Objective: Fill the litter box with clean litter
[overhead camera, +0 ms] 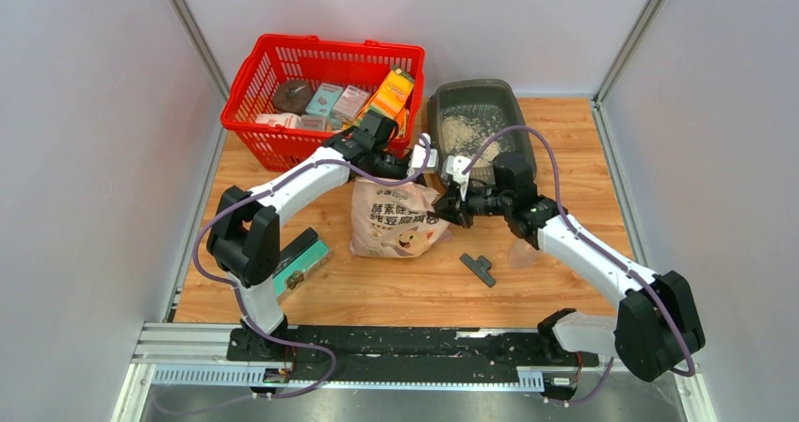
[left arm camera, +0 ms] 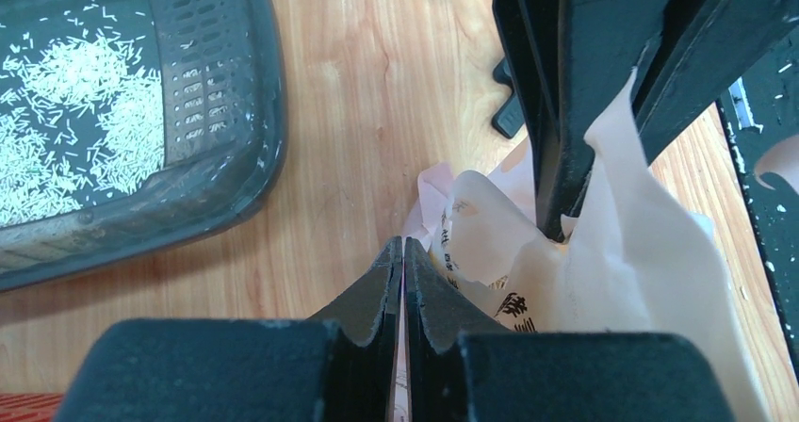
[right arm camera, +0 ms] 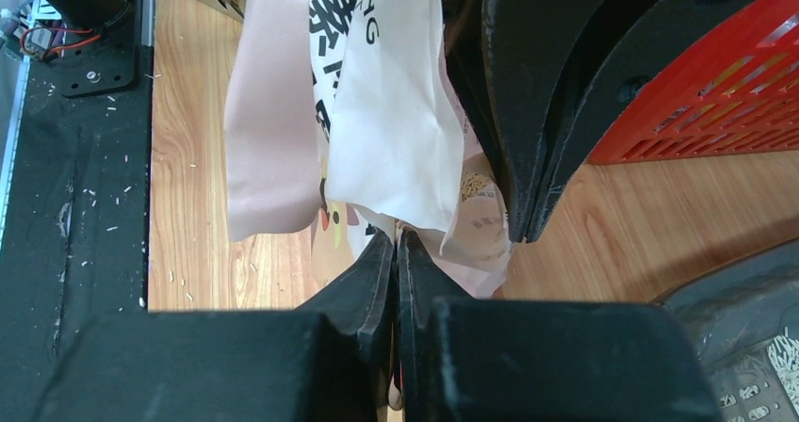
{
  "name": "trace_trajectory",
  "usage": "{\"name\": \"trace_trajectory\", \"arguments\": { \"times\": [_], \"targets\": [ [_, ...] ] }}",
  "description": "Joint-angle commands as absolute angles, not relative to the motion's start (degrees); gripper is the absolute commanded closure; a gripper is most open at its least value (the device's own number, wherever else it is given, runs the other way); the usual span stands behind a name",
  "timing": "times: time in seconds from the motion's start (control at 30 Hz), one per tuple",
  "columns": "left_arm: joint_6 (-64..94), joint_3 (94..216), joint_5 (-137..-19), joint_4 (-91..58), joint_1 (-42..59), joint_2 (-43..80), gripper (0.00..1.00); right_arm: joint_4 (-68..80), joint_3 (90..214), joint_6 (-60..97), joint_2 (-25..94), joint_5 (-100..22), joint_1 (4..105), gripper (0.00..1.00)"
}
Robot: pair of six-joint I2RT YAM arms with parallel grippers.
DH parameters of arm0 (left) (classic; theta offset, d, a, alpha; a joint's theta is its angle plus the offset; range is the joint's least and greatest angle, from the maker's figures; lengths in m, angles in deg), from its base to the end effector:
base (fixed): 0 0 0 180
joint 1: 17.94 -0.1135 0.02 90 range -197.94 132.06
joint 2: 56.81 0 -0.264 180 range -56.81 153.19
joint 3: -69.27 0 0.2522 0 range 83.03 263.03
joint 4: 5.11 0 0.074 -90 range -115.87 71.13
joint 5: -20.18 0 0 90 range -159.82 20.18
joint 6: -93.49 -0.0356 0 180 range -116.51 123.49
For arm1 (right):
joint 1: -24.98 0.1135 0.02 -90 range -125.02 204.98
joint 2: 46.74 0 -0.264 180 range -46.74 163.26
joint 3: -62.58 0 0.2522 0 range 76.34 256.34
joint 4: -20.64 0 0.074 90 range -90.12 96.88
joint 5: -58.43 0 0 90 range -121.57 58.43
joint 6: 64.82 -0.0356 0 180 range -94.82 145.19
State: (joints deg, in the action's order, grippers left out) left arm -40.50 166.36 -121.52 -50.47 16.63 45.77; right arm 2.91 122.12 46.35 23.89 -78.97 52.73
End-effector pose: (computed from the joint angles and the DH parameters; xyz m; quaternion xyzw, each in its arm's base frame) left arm 0.3046 -0.2438 0.2725 0.6499 0.5639 -0.3847 0.3342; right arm 0.2231 0.1470 0.2668 -0.5126 0.6328 0.3722 0.4453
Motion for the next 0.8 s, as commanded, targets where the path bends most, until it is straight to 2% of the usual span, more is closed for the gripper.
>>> {"name": "trace_trajectory", "arguments": {
  "times": [0.0,0.23,0.57,0.77],
  "targets": [
    [-38.18,167.23,-127.2,-50.96,17.66,45.49,0.91,2.83,123.19,51.02,24.89,-77.02,51.79,0.93],
    [-38.7,167.4,-128.97,-52.71,17.66,45.32,0.92,0.03,123.89,54.62,24.55,-73.94,51.61,0.91],
    [-39.93,166.78,-126.86,-52.01,17.57,45.23,0.92,-4.2,124.33,55.24,21.73,-73.06,51.44,0.68],
    [-38.44,167.23,-126.24,-50.78,16.96,45.32,0.92,-4.29,123.72,56.12,20.41,-71.04,51.26,0.61]
  ]
}}
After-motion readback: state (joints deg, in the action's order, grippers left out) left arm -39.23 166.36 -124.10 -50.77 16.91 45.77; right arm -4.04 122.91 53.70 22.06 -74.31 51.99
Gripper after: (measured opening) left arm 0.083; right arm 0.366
